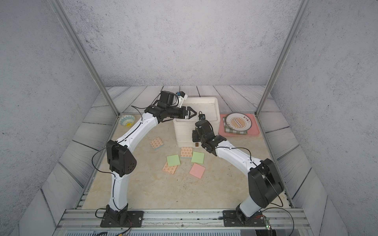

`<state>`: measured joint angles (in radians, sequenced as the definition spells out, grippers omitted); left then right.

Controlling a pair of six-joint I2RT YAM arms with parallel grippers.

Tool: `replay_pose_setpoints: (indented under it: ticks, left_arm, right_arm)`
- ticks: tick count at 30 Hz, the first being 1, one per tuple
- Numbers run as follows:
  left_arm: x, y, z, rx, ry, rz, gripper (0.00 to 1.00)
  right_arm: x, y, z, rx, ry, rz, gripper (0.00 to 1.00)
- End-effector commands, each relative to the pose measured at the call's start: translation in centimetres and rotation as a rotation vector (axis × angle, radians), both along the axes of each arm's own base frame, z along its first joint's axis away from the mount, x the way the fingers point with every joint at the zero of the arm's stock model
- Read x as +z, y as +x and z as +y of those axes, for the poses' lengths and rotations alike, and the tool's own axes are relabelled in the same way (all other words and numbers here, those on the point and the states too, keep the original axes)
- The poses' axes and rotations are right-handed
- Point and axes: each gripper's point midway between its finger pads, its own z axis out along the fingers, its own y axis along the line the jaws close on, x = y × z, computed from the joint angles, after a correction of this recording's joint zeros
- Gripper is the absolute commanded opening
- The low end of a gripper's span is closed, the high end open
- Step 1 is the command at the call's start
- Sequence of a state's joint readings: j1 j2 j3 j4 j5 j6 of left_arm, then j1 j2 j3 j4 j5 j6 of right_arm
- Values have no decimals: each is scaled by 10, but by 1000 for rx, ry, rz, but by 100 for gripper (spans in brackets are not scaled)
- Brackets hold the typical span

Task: Please put the sticky notes in the drawer by color
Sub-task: Open the drawer in the storage box.

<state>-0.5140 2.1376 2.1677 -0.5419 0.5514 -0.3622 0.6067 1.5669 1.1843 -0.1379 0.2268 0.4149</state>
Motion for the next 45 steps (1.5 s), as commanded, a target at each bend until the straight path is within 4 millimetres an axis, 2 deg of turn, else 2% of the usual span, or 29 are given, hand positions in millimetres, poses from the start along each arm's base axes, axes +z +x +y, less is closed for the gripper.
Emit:
replay_pose_setpoints:
  ticks: [1,13,19,27,32,37,45]
  left_arm:
    - [-77,-9,38,75,163,245,79]
    - [-92,-4,37,85,149,284,79]
    - [-92,-2,35,89,143,287,80]
    - [-92,-2,36,91,145,283,80]
    - [-90,-1,34,93,136,283,79]
    - [-88,1,33,95,130,282,80]
    - [-85,2,32,92,127,278,80]
  right_arm:
    - [31,7,-3,-21,44,-88,0]
    - [38,-36,-26,-3,61,-65,0]
    - [41,-64,-38,8,104,-43,0]
    - [28,-105,-56,20,144,9,0]
    - [31,-125,-68,12,184,10,0]
    - [36,-137,-70,18,219,15,0]
    - [42,-143,-67,35,249,24,0]
